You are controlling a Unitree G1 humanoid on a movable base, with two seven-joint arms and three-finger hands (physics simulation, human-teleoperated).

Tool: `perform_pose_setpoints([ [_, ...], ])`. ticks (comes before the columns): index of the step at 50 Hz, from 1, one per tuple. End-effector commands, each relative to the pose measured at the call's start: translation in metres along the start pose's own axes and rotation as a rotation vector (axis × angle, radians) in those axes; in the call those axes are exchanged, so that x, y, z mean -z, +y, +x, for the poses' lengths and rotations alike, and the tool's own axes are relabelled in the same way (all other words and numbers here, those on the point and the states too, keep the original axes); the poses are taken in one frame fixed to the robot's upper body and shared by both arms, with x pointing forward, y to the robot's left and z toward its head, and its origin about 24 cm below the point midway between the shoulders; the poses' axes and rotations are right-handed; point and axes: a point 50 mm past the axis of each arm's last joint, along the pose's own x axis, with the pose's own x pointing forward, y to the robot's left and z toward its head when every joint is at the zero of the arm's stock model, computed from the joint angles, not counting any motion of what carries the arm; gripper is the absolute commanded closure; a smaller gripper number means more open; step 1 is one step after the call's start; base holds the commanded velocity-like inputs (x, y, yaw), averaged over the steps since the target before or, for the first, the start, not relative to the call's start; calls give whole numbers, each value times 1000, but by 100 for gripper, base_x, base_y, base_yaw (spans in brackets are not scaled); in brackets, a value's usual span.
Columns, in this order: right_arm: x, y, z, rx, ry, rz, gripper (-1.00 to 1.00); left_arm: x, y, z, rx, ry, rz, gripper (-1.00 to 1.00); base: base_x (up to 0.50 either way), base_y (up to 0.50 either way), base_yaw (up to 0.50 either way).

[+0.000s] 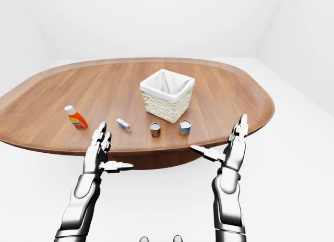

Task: Pick up the alphabet soup and the cream cheese box, and put them in the basket.

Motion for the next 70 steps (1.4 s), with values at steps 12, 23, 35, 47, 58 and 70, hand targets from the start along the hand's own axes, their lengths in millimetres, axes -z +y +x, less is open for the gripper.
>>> perform_pose_setpoints([
  [12,-12,-22,0,177,-60,-33,-100,-1,1,0,-5,-7,-9,-100,0,0,0],
  [23,-14,-32,-1,245,-68,-31,-100,-2,1,-1,-5,-7,-13,-100,0,0,0],
  [35,-21,-38,-4,285,-97,-31,-100,-1,0,0,-1,-6,-11,-100,0,0,0],
  [47,-27,-46,-7,346,-121,-28,-100,0,1,1,-2,-2,-7,-100,0,0,0],
  [58,-30,-52,-10,381,-129,-14,-100,0,0,-1,-2,0,-4,-100,0,0,0],
  [70,-29,-52,-10,359,-114,30,-100,-1,0,-1,-1,-4,-10,-100,0,0,0],
])
